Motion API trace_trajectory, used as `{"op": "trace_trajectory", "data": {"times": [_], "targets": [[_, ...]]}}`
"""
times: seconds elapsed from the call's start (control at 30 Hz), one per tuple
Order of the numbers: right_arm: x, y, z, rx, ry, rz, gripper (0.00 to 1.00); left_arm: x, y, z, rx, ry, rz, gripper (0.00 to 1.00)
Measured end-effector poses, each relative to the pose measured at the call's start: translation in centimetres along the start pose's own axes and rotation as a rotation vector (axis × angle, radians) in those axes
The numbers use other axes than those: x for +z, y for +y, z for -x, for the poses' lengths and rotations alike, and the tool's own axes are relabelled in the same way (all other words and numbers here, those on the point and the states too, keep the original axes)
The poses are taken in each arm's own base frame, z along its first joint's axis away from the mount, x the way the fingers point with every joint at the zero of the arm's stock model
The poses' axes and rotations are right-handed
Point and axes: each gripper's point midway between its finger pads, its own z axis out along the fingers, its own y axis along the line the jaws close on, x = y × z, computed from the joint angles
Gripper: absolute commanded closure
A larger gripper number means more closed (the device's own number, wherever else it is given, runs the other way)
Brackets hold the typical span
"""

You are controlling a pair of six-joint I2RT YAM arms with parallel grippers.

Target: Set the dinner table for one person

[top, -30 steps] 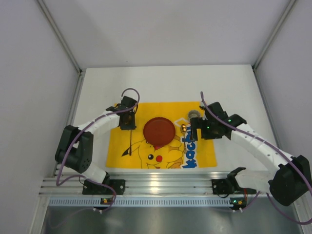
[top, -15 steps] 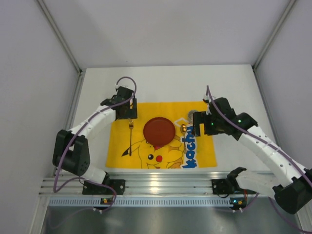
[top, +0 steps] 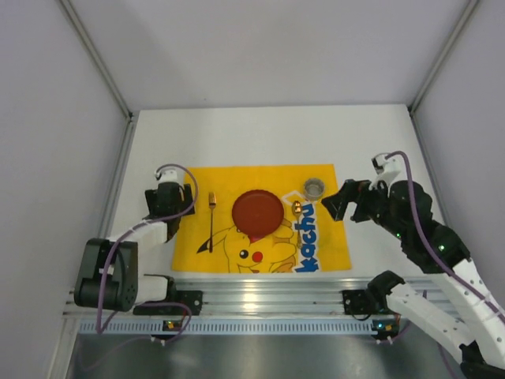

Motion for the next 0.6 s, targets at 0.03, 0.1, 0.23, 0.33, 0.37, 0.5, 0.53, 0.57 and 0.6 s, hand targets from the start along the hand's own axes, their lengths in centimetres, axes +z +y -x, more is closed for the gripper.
{"op": "trace_trajectory", "data": {"times": [0.03,0.1,0.23,0.33,0.37,0.5,0.53,0.57,0.6], "targets": [[-0.6,0.0,0.7,0.000,-0.043,0.001,0.00,0.2,0.0,-1.1,0.012,-0.010,-0.010,0.01],[-1.6,0.0,1.9,-0.002,-0.115,0.000,0.00,0.6,0.0,-1.8,0.021,-0.033,-0.015,0.01],[-1.9,-0.5,3.0,0.011,-0.183,-0.024,0.00,2.0,-0.7,1.0,-0.006,-0.166,-0.037,0.01],[-1.0,-1.5,2.1,0.046,-0.174,-0.065,0.00,2.4,-1.4,3.3,-0.027,-0.270,-0.077,0.01],[-0.6,-1.8,1.6,0.054,-0.165,-0.078,0.00,2.7,-1.7,3.9,-0.033,-0.296,-0.090,0.02],[1.2,-3.0,-0.5,0.060,-0.134,-0.108,0.00,3.6,-2.2,3.5,-0.040,-0.331,-0.136,0.02],[1.5,-3.3,-0.8,0.055,-0.131,-0.113,0.00,3.5,-1.9,3.2,-0.046,-0.342,-0.136,0.02],[1.9,-3.6,-1.1,0.047,-0.134,-0.120,0.00,3.5,-1.6,2.7,-0.049,-0.340,-0.138,0.02],[2.3,-4.0,-1.2,0.038,-0.144,-0.131,0.00,3.5,-1.5,2.4,-0.051,-0.335,-0.140,0.01]]}}
